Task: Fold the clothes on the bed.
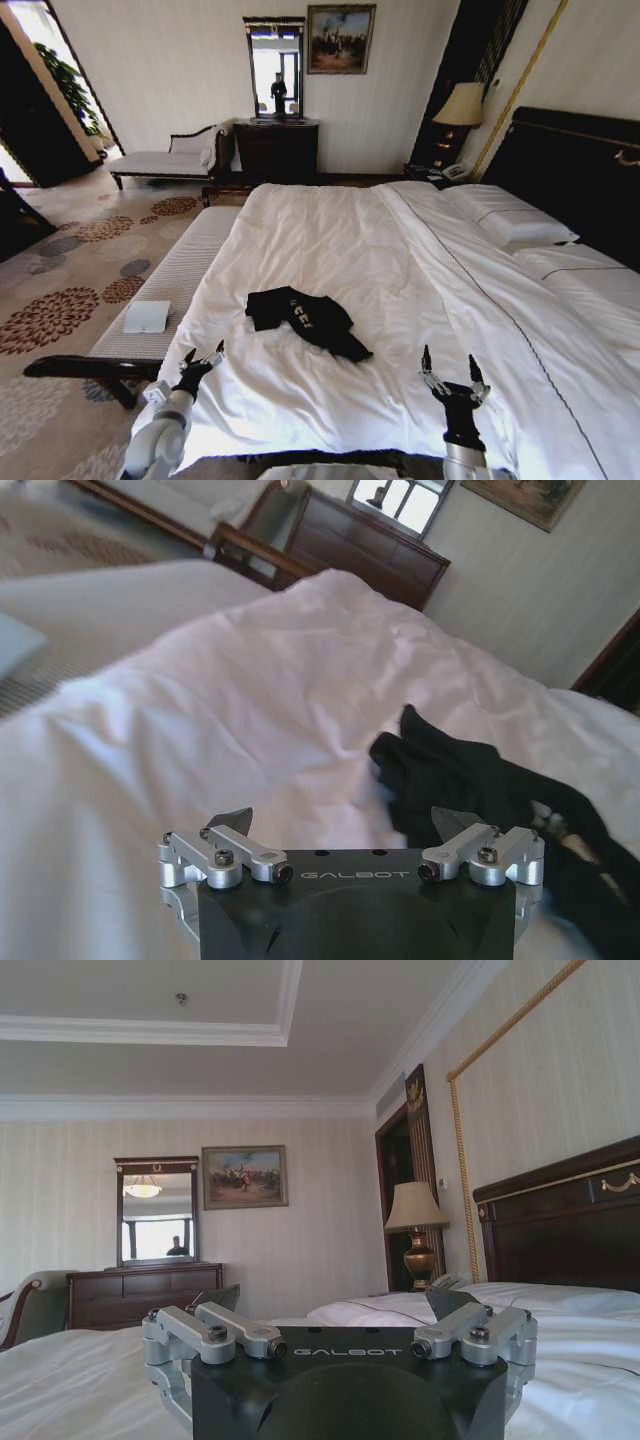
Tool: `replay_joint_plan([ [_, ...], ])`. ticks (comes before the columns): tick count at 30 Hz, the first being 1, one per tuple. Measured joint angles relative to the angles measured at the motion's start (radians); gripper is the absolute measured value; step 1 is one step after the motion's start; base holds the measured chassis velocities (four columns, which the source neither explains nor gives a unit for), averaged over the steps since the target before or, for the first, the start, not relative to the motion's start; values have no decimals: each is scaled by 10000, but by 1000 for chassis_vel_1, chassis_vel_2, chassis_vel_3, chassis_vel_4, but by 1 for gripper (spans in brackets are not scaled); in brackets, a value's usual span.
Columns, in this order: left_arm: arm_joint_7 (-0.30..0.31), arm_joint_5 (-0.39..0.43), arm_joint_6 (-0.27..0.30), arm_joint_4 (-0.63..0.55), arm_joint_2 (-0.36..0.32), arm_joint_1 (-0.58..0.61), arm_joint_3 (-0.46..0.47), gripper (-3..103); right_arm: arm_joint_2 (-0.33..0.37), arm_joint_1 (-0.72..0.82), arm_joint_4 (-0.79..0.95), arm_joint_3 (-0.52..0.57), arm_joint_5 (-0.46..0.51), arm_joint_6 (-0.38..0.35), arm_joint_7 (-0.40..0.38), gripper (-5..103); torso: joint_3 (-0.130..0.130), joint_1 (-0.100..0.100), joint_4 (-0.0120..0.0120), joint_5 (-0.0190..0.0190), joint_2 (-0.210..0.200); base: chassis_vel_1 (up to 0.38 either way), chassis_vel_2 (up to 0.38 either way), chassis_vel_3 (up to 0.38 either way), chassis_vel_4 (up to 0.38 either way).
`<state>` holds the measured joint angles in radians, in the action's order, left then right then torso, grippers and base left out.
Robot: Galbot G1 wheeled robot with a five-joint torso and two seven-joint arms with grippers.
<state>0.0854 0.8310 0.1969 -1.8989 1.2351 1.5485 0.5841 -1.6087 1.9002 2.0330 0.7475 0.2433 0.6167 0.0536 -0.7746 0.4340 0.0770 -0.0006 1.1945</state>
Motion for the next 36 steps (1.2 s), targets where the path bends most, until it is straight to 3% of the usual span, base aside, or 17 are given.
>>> replay_joint_plan([
  [2, 285, 513, 598, 177, 93, -706, -409, 100, 2, -43, -69, 110, 56, 0, -35, 100, 0, 0, 1, -2, 0, 0, 0, 0, 0],
  [8, 913, 1146, 1338, 221, 425, -1713, -619, 100, 3, -186, -173, 178, 214, -50, -116, 100, -1, 0, -7, 1, -1, 0, 0, 0, 0],
  [10, 1419, 1330, 1773, 255, 700, -2589, -688, 100, 112, -230, -308, 196, 279, -61, -151, 100, 0, 0, 3, -1, 0, 0, 0, 0, 0],
  [14, 2056, 1172, 2332, 367, 883, -3336, -623, 100, 382, -339, -474, 152, 308, -73, -176, 100, -1, 1, -9, 0, -1, 0, 0, 0, 0],
  [17, 2557, 309, 3091, 972, 802, -4435, -880, 100, 459, -316, -691, 247, 321, 58, -216, 100, -1, 2, 1, -3, -1, 0, 0, 0, 0],
  [22, 2977, 216, 3776, 1849, 678, -5475, -1202, 100, 448, -327, -851, 292, 286, 166, -228, 100, -1, 1, -2, -1, -1, 0, 0, 0, 0],
  [25, 3612, 521, 4490, 2970, 796, -6598, -1523, 100, 353, -422, -1015, 255, 162, 176, -231, 100, -1, 1, 0, 0, -2, 0, 0, 0, 0],
  [31, 4339, 888, 4933, 4343, 1206, -7806, -1807, 100, 243, -593, -1286, 204, 44, 167, -249, 100, -1, 1, -1, -1, -1, 0, 0, 0, 0],
  [36, 4864, 1295, 5248, 4827, 1383, -8226, -1874, 100, 212, -666, -1406, 205, 14, 157, -265, 100, -1, 2, -1, -1, -2, 0, 0, 0, 0],
])
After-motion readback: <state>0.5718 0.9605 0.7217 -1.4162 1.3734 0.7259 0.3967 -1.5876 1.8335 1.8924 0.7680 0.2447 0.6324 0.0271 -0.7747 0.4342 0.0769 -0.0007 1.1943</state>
